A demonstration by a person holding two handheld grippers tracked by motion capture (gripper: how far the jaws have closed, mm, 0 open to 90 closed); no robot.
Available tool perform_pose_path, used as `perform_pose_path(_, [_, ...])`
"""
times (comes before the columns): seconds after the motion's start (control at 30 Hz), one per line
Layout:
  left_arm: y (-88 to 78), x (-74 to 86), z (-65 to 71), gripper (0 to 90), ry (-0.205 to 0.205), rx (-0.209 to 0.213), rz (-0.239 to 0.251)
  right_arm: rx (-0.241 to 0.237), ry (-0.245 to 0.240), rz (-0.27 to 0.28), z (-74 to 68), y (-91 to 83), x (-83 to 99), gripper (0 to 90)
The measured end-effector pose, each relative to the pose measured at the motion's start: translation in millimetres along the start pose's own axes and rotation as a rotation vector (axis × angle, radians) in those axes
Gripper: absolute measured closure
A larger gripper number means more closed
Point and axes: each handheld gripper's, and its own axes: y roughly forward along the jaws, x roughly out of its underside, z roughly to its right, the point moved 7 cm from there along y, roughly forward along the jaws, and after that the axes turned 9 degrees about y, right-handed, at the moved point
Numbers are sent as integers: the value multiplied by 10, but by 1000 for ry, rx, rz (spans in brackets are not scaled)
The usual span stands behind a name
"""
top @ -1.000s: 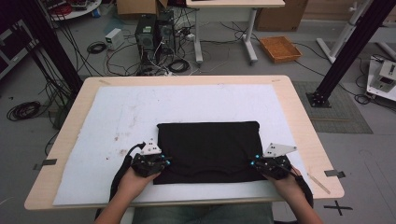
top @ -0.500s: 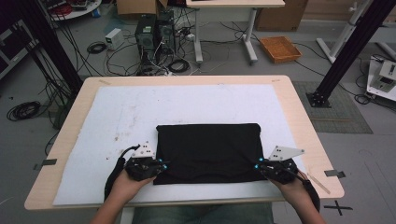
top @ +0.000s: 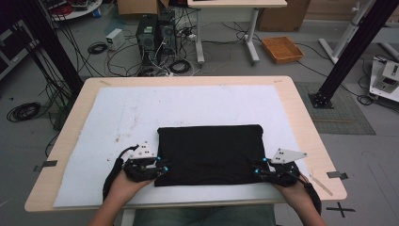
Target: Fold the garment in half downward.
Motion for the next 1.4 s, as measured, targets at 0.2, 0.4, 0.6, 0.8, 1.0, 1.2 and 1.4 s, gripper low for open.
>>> perform_pose_path(0.2, [-126, -135, -141, 511, 30, -95, 79, 1, 9, 81, 38, -2, -165, 391])
perform_pose_path(0.4, [-52, -199, -283, 362, 19, -121, 107, 16, 15, 106, 147, 39, -300, 309])
perform_pose_path(0.6, [173, -197, -671, 361, -82, -163, 74, 64, 98, 114, 518, 116, -510, 303])
perform_pose_path(0.8, [430, -78, -1133, 360, -263, -167, 54, 133, 158, 67, 850, 376, -648, 321])
perform_pose_path(1.0, [541, -49, -1344, 360, -290, -216, 22, 175, 239, 33, 1206, 558, -706, 411])
perform_pose_path(1.2, [634, -7, -1307, 406, -265, -205, -36, 148, 260, -50, 1271, 690, -571, 591])
perform_pose_path(1.4, [661, -38, -1223, 702, -235, -157, -33, 110, 210, -53, 1218, 694, -602, 806])
